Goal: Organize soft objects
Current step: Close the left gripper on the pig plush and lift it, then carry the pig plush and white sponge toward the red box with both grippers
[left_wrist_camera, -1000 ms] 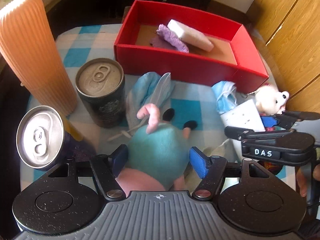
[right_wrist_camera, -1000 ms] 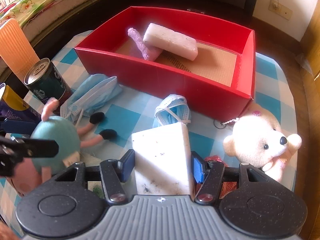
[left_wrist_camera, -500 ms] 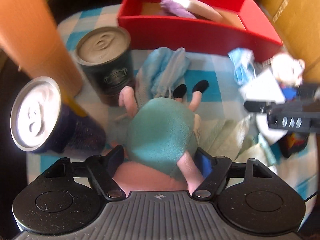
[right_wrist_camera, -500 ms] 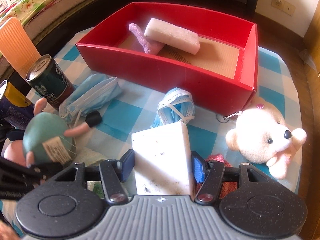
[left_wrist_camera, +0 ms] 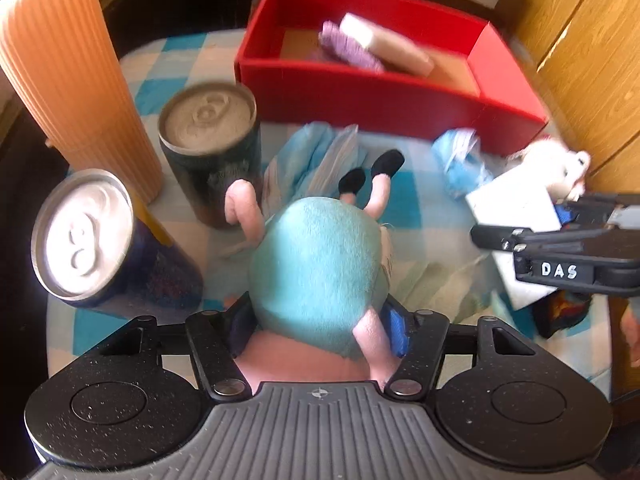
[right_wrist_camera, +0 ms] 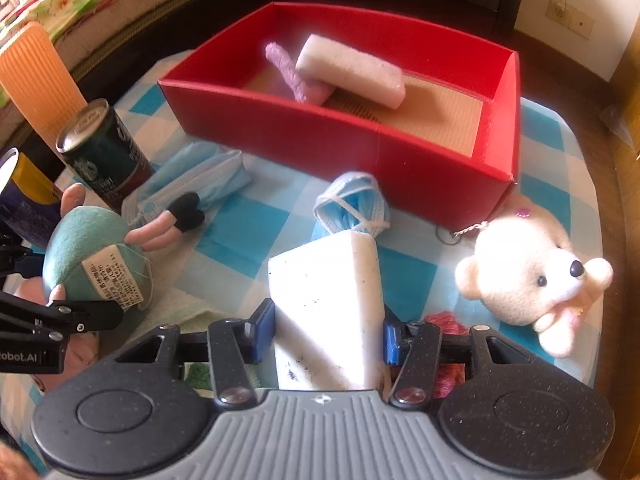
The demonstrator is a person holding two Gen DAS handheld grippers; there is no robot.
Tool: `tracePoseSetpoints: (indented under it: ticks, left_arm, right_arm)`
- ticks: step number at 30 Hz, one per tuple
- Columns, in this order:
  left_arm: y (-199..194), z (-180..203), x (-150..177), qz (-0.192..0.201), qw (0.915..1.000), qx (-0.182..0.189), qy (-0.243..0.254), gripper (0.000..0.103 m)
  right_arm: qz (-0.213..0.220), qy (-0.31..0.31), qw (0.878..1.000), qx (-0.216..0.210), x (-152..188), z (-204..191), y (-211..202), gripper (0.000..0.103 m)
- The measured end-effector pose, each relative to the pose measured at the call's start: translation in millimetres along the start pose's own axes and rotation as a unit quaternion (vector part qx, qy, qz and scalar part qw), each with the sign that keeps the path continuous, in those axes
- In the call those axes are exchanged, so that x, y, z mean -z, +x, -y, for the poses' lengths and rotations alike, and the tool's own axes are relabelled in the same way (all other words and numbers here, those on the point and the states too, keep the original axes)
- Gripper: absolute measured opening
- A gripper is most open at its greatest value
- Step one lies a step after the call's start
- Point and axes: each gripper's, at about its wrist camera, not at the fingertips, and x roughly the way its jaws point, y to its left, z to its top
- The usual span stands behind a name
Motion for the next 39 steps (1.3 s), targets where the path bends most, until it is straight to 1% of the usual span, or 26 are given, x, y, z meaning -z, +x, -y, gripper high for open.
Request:
tracePoseSetpoints:
  ticks: [2, 5, 9, 14, 19, 23, 26, 32, 39]
  left_arm:
    - [-6.5, -0.4, -1.9, 0.010, 0.9999, 0.005, -0.003, 0.063]
    - [-6.2, 1.7, -3.3, 0.014, 0.9998, 0.012, -0.007, 0.063]
    - [-10.9, 1.5, -4.6, 0.025, 0.9995, 0.012, -0.015, 0.062]
    - [-31.3, -7.0, -11.3, 0.054, 0.9975, 0.027, -0.037, 0.062]
    - [-48.1, -8.9, -16.1, 0.080, 0.9950, 0.038, -0.047, 0.062]
    - [-51.5, -9.2, -19.2, 0.088, 0.9937, 0.040, -0.056, 0.062]
    - [-54.4, -8.7, -22.7, 0.094, 0.9921, 0.054, -0.064, 0.062]
    - [-66.8, -1.2, -32.6, 0.120, 0.9882, 0.068, -0.067, 0.062]
    - [-78.5, 9.2, -46.2, 0.151, 0.9824, 0.085, -0.070, 0.062]
  right_arm:
    - [0.008, 0.004, 1.000, -0.005, -1.6, 1.2, -6.7, 0.029]
    - [0.019, 0.010, 1.000, -0.014, -3.3, 2.7, -16.2, 0.028]
    - [0.031, 0.015, 0.999, -0.024, -5.0, 3.4, -26.3, 0.028]
    - [0.052, 0.023, 0.998, -0.040, -8.7, 4.6, -41.3, 0.028]
    - [0.073, 0.028, 0.996, -0.052, -14.9, 4.9, -55.9, 0.028]
    - [0.086, 0.029, 0.994, -0.057, -17.7, 4.1, -65.9, 0.028]
    - [0.093, 0.027, 0.994, -0.058, -18.4, 3.7, -71.6, 0.028]
    - [0.113, 0.032, 0.991, -0.064, -18.6, 6.4, -87.0, 0.028]
    - [0.149, 0.041, 0.986, -0.062, -22.8, 14.0, -109.7, 0.028]
